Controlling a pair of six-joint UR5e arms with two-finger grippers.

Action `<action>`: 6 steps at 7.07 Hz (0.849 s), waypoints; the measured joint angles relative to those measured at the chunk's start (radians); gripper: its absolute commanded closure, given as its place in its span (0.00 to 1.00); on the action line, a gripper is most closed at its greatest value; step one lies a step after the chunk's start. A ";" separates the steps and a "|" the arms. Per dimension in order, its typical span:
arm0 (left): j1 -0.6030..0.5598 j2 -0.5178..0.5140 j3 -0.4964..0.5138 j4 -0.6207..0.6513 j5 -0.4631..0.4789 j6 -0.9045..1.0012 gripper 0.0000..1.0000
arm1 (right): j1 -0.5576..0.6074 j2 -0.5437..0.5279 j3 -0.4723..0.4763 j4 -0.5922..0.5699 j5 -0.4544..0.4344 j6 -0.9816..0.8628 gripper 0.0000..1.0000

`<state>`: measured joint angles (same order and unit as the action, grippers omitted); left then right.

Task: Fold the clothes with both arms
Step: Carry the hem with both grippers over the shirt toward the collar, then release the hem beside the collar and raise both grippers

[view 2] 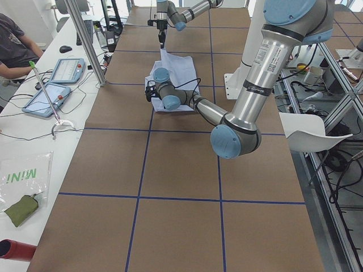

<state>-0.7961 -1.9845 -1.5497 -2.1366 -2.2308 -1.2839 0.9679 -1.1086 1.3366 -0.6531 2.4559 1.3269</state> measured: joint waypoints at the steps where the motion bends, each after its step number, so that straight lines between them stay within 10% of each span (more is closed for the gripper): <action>1: 0.000 -0.001 0.007 -0.006 0.000 0.000 1.00 | -0.002 0.005 -0.008 0.000 -0.004 0.000 1.00; 5: 0.000 -0.008 0.007 -0.005 -0.002 -0.005 1.00 | -0.013 0.012 -0.014 0.000 -0.008 0.001 1.00; 6: 0.000 -0.010 0.007 -0.004 -0.003 -0.006 0.41 | -0.014 0.012 -0.015 0.000 -0.008 0.001 0.39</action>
<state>-0.7961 -1.9941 -1.5429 -2.1408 -2.2334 -1.2902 0.9542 -1.0965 1.3219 -0.6535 2.4474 1.3280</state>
